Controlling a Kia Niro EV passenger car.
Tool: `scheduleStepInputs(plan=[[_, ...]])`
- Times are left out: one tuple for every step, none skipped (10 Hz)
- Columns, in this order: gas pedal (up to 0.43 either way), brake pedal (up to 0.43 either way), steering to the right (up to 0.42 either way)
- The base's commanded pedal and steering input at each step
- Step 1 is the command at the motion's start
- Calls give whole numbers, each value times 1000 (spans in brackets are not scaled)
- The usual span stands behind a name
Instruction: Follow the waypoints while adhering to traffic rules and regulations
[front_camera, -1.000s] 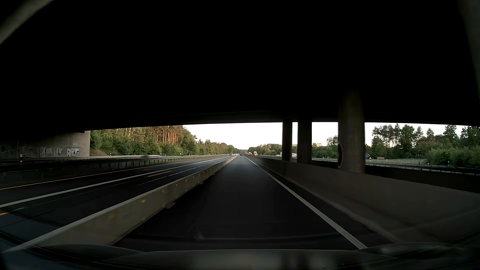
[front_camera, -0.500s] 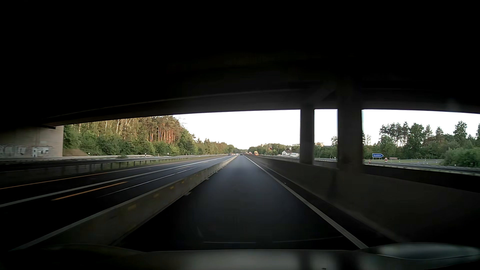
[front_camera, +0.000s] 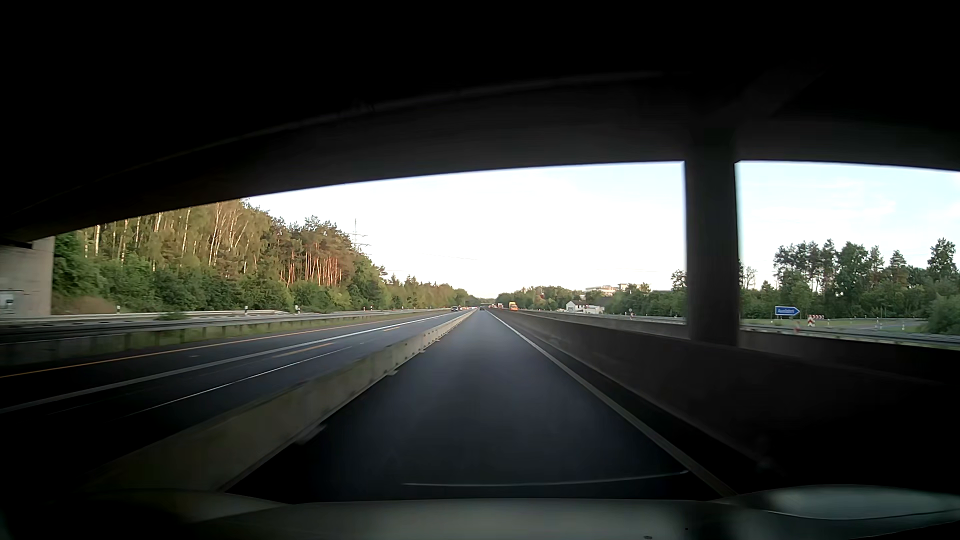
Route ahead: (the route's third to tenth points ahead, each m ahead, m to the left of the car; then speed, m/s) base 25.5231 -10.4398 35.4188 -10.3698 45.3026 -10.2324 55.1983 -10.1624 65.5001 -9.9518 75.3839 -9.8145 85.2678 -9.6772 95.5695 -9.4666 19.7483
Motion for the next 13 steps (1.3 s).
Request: scheduleStepInputs(plan=[[79, 0, 1], [79, 0, 1], [79, 0, 1], [79, 0, 1], [79, 0, 1], [79, 0, 1], [79, 0, 1], [79, 0, 1], [79, 0, 1], [79, 0, 1], [79, 0, 1], [79, 0, 1], [79, 0, 1]])
